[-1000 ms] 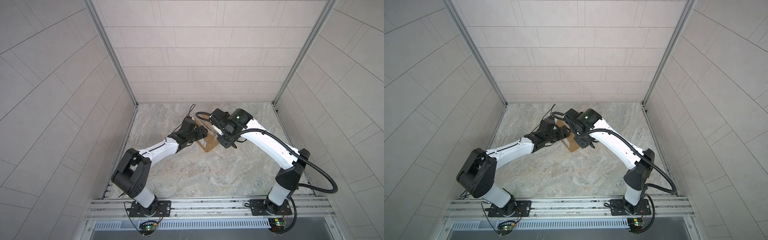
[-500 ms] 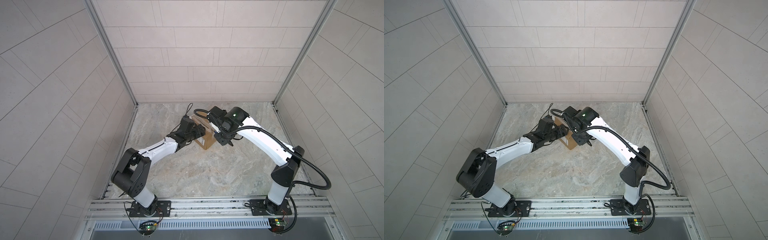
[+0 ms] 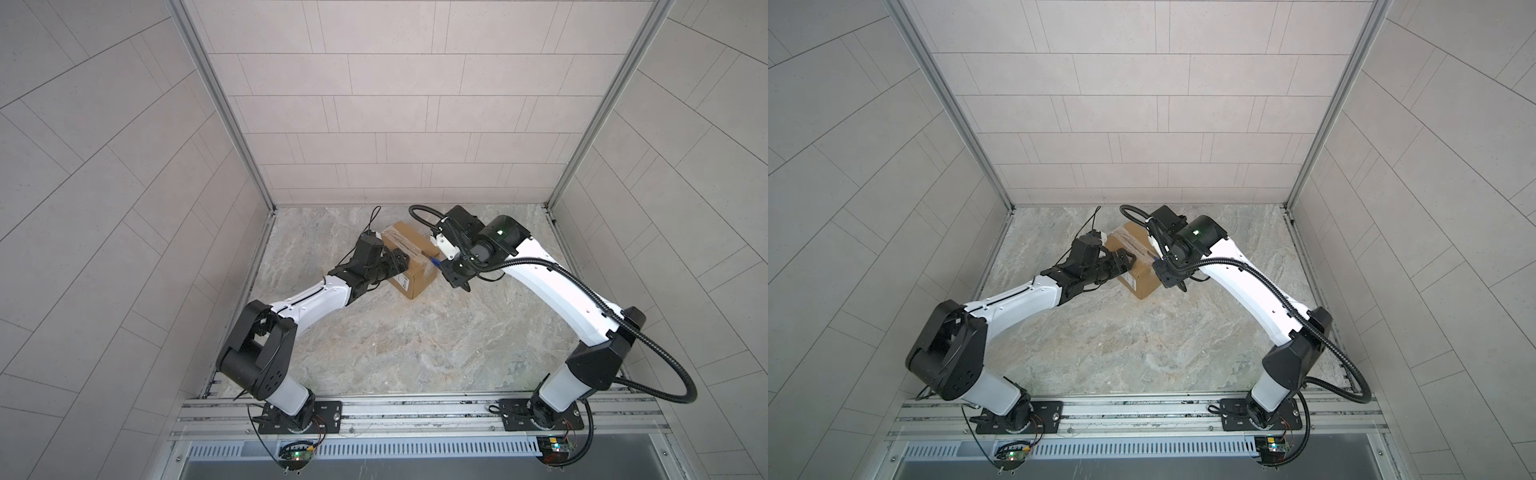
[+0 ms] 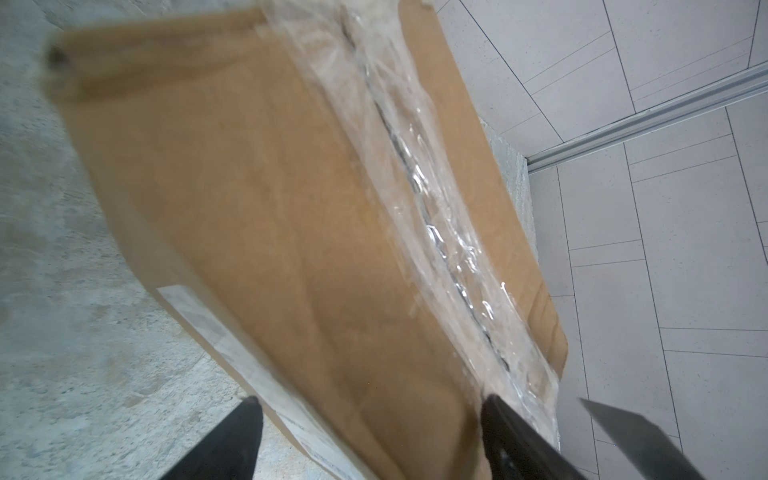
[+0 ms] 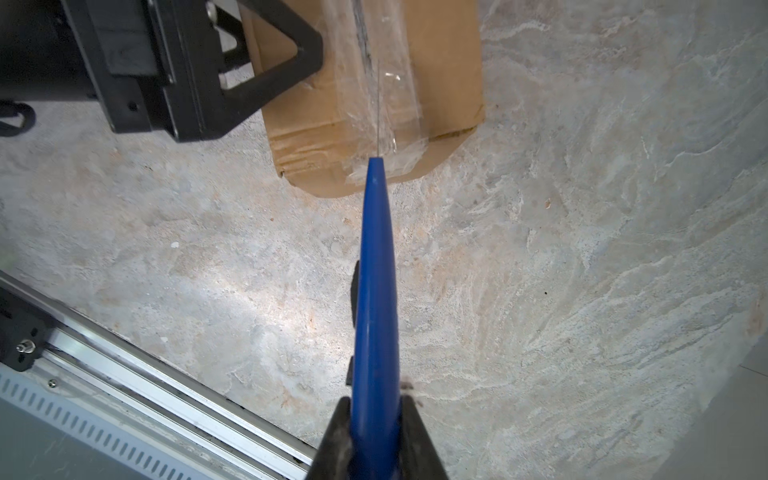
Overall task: Unpack the express box
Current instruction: 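Lift the cutter off the box while the left gripper releases the box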
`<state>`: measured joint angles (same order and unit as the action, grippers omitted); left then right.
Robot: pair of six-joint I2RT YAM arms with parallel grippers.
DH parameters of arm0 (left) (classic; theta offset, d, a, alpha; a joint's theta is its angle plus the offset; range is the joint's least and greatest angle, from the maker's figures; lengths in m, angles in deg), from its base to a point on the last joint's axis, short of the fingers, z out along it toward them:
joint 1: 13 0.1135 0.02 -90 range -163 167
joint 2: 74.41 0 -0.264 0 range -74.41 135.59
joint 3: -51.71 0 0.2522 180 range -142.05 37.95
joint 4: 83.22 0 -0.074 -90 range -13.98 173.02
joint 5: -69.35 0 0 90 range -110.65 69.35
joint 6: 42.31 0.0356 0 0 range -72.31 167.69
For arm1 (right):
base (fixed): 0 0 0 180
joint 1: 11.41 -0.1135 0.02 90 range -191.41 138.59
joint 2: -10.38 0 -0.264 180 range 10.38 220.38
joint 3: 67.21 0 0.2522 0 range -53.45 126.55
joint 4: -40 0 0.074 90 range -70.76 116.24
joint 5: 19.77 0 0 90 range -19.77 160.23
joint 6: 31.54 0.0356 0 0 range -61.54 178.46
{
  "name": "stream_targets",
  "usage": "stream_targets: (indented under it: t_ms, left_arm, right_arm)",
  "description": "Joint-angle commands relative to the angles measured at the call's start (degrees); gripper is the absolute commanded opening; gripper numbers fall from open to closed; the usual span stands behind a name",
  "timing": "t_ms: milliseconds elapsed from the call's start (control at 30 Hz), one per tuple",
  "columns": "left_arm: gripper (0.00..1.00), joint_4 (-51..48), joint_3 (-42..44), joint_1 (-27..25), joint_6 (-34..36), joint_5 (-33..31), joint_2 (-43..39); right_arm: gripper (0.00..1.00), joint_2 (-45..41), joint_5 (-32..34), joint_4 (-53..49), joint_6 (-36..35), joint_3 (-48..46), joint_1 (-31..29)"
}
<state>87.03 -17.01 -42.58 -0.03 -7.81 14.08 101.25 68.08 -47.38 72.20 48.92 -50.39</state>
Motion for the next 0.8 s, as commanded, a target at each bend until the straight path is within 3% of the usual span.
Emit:
stream_targets:
  t_ms: [0, 200, 367, 500, 633, 767]
  left_arm:
    - [0.87, -0.80, -0.64, 0.40, 1.91, 0.52, -4.46]
    - [0.88, 1.24, -1.37, 3.78, 3.69, 2.93, -9.40]
    - [0.87, 12.45, 1.29, 4.40, 6.42, 11.68, -13.84]
    - [0.81, 22.65, 3.27, 4.53, 3.35, 19.11, -14.28]
    - [0.77, 34.79, 5.08, 4.37, -1.93, 24.66, -13.44]
    - [0.77, 38.46, 4.91, 3.99, -3.56, 26.57, -12.35]
  right_arm:
    - [0.00, -6.45, -2.63, 7.59, 2.44, -4.51, 1.36]
    - [0.00, -14.77, -11.08, 17.75, 7.69, -12.90, 7.45]
    - [0.00, -20.09, -21.36, 34.61, 14.87, -22.96, 9.46]
    - [0.00, -23.09, -25.61, 47.78, 21.03, -29.19, 10.27]
    - [0.00, -24.05, -26.88, 52.16, 22.29, -30.59, 10.33]
    - [0.00, -24.59, -28.66, 55.63, 23.35, -31.60, 10.34]
